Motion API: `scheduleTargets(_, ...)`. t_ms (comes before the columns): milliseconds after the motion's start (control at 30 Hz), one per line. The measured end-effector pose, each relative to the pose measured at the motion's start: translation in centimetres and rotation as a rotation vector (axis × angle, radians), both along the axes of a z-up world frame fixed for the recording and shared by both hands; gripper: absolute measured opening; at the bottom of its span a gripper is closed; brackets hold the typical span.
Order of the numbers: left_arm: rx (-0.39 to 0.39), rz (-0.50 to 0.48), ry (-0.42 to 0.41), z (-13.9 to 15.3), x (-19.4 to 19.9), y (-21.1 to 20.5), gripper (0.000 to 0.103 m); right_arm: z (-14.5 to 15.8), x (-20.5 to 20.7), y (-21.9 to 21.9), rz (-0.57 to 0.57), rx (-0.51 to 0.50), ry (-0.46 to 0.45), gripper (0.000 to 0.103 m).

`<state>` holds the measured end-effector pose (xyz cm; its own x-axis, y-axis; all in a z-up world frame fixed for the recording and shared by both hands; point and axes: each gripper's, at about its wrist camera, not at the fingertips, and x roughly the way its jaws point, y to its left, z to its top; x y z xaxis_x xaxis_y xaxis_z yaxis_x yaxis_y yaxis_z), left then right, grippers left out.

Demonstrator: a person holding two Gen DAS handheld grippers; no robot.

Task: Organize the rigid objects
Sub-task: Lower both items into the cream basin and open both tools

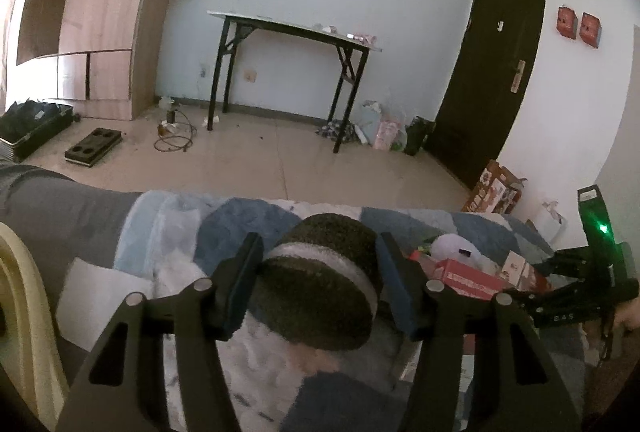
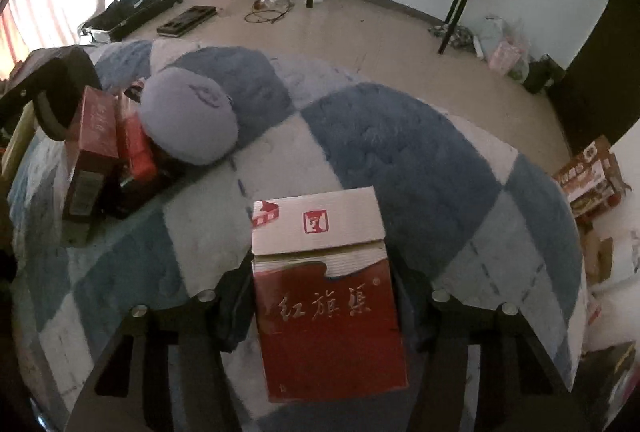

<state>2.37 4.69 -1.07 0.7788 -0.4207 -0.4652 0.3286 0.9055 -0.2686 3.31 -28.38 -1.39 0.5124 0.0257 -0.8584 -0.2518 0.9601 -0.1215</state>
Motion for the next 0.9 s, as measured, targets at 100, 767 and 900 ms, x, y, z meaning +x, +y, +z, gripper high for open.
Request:
scheduleTargets(100,-0.003,0.024,-0.028,1.0,-0.6,1.0,0.059,0.9,-0.4,-0.1,0.014,0.045,-0.028,0.057)
scheduleTargets(767,-0.139,0.977,0.154,3.9,-14.2,32.0,0.059,7.4,-5.6,34.7,0.682,0.230,-0.098,0.057)
scheduleTargets(900,-0.159,0.963,0.273,1.1,-12.8,32.8,0.059,3.8,-3.2,39.8,0.694,0.174,-0.032,0.057)
